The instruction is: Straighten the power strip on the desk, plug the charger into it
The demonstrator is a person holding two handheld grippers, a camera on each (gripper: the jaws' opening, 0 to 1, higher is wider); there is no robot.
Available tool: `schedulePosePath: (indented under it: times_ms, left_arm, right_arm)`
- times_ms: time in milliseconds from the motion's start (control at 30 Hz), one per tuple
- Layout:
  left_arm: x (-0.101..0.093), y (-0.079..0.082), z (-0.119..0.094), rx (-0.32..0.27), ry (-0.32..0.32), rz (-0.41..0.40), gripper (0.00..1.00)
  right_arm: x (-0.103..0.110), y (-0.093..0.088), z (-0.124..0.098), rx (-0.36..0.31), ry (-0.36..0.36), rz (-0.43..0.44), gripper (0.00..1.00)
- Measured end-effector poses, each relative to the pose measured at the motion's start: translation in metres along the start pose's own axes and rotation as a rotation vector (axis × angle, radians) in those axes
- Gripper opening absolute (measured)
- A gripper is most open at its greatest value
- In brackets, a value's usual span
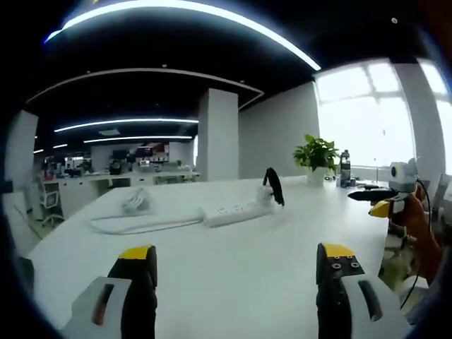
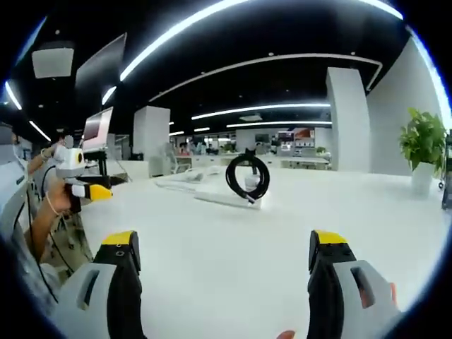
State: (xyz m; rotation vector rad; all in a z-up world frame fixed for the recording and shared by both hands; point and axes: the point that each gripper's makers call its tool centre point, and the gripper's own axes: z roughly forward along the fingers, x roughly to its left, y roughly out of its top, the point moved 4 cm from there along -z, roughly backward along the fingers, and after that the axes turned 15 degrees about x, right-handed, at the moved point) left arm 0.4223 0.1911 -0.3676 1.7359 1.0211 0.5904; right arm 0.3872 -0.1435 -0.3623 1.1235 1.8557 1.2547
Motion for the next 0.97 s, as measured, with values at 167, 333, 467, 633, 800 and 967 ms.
schedulePosePath:
  times_ms: [167,333,467,633,800,967]
  left_arm:
    - [-0.0003,-0.0036,-0.0003,0.004,-0.001,-0.009,0.95]
    - [0.0001,-0.0043,-0.0013,-0.005,-0.001,-0.014,0.95]
    - [0.0006,-0.0021,-0.0029,-0.036,-0.011,-0.037,0.95]
    - [0.0031,-0.0047,-0.0025,-0.03,0.003,-0.046,0.95]
    - [0.0048,-0.0068,-0.0025,-0.021,0.01,-0.048,0.95]
    - [0.0055,-0.0099,-0.0016,0.0,0.017,-0.042,0.94]
  right_arm:
    - [0.0001,-0.0003,-0.0008,-0.004,-0.001,0.005,0.99]
    - [0.0016,-0.0012,0.0003,0.0,0.002,0.007,0.98]
    - [0.0016,-0.0026,0.0013,0.009,-0.001,0.008,0.98]
    - [0.0014,-0.0039,0.0005,0.014,-0.007,0.009,0.98]
    - [0.0007,-0.0056,-0.0006,0.018,-0.015,0.015,0.97]
    - [-0.0003,-0.0065,-0.0015,0.019,-0.018,0.023,0.97]
